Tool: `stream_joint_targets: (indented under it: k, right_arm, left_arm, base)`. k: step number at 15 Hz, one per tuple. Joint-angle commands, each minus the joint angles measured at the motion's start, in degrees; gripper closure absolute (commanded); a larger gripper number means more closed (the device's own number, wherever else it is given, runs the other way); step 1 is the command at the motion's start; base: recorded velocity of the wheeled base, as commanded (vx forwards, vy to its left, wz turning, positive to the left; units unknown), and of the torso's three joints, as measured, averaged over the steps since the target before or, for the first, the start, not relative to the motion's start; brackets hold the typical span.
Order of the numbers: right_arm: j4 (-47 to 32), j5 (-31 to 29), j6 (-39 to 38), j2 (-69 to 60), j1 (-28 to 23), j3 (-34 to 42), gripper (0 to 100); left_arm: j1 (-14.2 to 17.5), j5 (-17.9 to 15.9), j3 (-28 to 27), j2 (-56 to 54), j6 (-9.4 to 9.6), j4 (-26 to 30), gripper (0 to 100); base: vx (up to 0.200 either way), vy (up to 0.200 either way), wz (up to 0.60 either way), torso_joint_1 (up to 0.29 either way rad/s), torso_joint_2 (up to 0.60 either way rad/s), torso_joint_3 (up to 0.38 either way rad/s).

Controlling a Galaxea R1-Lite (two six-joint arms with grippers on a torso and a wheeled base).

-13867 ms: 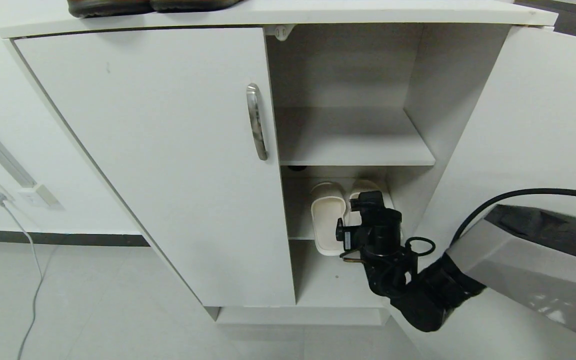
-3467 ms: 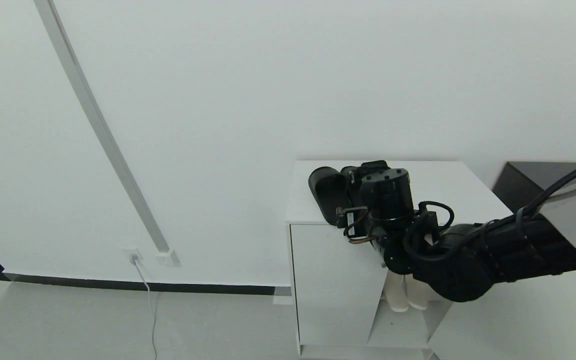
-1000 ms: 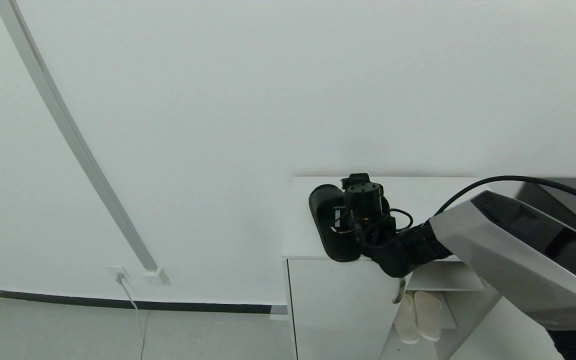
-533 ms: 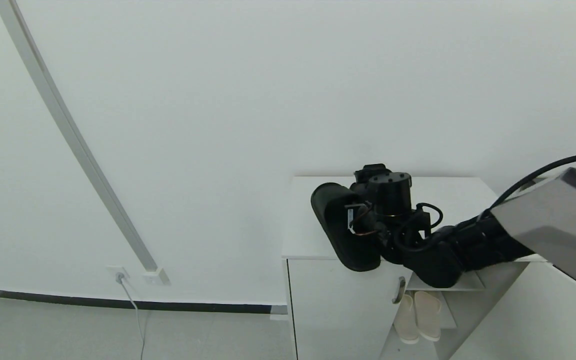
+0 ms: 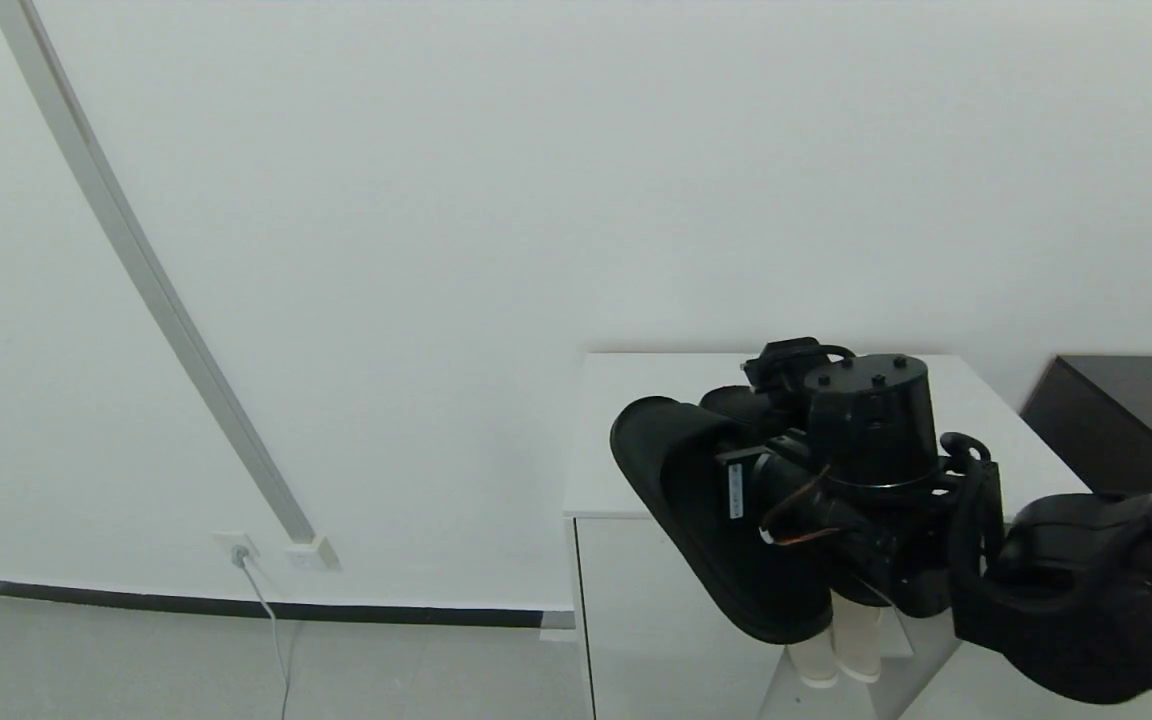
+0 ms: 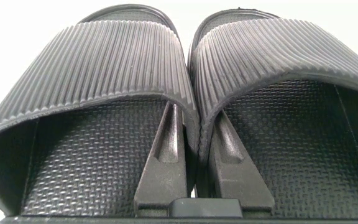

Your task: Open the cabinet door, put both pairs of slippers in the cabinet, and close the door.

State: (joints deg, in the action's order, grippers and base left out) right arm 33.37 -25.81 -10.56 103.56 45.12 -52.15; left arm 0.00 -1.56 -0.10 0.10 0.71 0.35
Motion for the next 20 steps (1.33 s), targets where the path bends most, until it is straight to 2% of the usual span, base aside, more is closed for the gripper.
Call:
stream_joint_targets:
  k: [1, 8, 11, 15, 20]
  right_arm:
    - [0.0, 0.1, 0.4, -3.9, 0.6, 1.7, 100]
    - [0.7, 0.5, 0.8, -5.6, 1.7, 4.0, 100]
    - [4.4, 0.9, 6.0, -7.0, 1.2, 6.8, 100]
    - [6.0, 2.3, 6.4, -8.3, 1.2, 8.0, 100]
    - [4.1, 8.5, 6.5, -11.1, -1.1, 9.1, 100]
  left_arm:
    - [0.0, 0.0, 0.0, 0.0, 0.0, 0.0, 100]
    - [0.0, 0.0, 0.0, 0.0, -0.09, 0.0, 100]
    - [0.0, 0.0, 0.0, 0.0, -0.09, 0.0, 100]
    - [0.0, 0.0, 0.0, 0.0, -0.09, 0.0, 100]
    - [0.0, 0.0, 0.0, 0.0, -0.09, 0.0, 100]
  base:
    - [0.0, 0.0, 0.0, 0.0, 0.0, 0.0]
    - [0.0, 0.0, 0.0, 0.0, 0.0, 0.0]
    - [0.0, 0.0, 0.0, 0.0, 0.0, 0.0]
    - [0.0, 0.0, 0.0, 0.0, 0.0, 0.0]
    - [-0.2, 0.0, 0.0, 0.006, 0.0, 0.001]
